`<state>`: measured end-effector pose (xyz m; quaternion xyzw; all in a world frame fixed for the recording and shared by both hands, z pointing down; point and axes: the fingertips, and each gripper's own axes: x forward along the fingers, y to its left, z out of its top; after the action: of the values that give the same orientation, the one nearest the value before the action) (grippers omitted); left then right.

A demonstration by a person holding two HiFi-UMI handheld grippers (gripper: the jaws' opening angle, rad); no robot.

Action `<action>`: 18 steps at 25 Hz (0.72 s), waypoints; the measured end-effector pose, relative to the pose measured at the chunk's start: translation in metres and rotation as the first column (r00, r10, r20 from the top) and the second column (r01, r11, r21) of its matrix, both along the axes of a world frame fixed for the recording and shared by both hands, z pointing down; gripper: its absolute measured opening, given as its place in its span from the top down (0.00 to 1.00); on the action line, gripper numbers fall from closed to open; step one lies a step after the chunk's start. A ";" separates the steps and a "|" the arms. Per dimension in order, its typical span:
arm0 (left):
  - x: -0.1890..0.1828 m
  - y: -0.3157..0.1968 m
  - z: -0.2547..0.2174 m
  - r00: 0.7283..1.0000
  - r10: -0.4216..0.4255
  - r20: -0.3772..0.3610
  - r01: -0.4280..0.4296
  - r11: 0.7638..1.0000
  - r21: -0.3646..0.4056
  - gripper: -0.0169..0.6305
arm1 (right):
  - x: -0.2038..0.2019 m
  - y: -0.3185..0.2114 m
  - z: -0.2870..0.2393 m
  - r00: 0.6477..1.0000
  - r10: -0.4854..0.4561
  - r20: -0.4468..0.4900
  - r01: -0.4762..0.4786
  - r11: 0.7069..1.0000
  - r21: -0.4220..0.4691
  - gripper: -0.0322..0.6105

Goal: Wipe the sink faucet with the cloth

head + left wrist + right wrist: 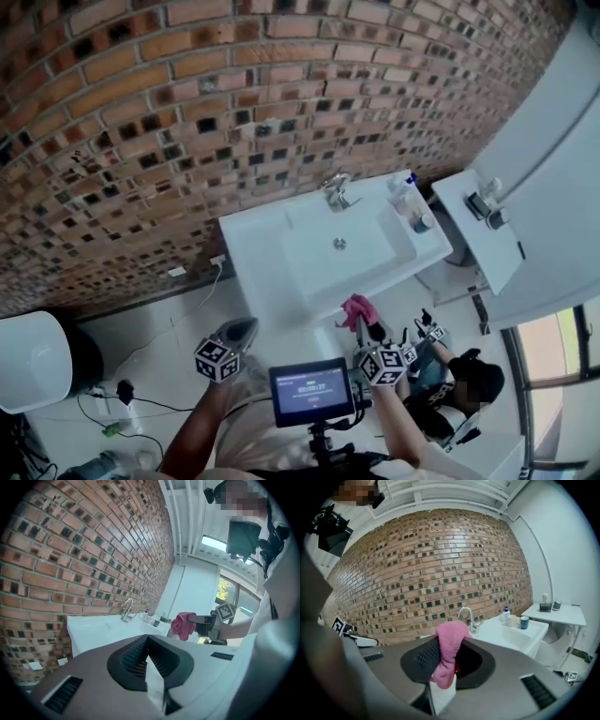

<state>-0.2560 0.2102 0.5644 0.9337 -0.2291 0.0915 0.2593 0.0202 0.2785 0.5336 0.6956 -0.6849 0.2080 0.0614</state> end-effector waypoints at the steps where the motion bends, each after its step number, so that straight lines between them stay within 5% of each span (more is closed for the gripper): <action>1: -0.001 0.002 -0.002 1.000 -0.016 0.004 0.016 1.000 0.002 0.99 | 0.000 0.003 0.001 1.000 -0.012 0.006 0.012 1.000 0.000 0.82; 18: 0.032 0.134 0.007 0.971 -0.229 0.068 0.234 0.968 -0.087 0.99 | 0.047 0.125 0.013 0.983 -0.167 0.080 0.171 0.985 -0.036 0.82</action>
<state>-0.2240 0.3444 0.5714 0.8843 -0.3394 0.0980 0.3052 0.0673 0.4036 0.5464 0.6251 -0.7387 0.2430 0.0673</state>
